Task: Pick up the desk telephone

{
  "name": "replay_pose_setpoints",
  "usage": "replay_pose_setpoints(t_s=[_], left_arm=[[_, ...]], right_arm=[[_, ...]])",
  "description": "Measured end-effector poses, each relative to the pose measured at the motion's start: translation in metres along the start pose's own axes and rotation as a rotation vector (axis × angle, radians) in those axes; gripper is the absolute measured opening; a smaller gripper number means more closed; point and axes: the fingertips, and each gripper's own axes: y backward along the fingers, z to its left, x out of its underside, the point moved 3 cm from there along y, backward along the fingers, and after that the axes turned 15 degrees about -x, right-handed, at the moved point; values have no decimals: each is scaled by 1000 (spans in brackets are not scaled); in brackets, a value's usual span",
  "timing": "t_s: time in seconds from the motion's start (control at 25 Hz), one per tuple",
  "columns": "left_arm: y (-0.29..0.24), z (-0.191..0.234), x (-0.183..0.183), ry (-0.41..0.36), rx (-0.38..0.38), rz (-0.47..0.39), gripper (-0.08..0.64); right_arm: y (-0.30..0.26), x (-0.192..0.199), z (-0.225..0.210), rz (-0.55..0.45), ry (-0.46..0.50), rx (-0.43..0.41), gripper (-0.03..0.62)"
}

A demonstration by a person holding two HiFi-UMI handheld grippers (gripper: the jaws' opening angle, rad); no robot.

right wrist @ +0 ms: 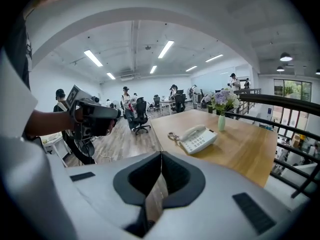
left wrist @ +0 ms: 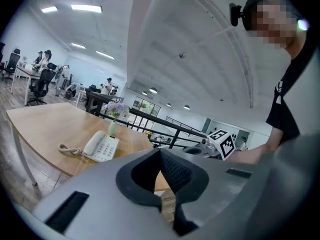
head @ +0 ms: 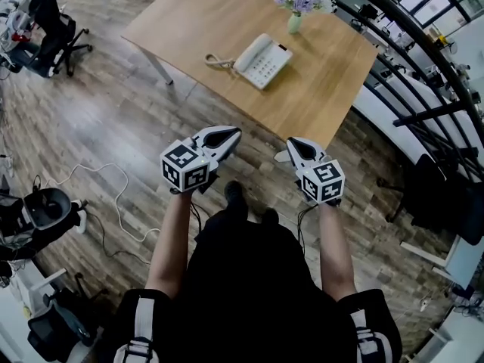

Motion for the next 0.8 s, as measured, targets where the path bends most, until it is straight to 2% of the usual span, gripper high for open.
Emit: replay_pose_setpoints(t_s=[0.48,0.8], left_arm=[[3,46,-10,-3,27,-12,20],[10,63,-10,25,28,-8,20]], right_arm=[[-36,-14,-4,2,-7,41,25],[-50,-13,0,24,-22,50,23]])
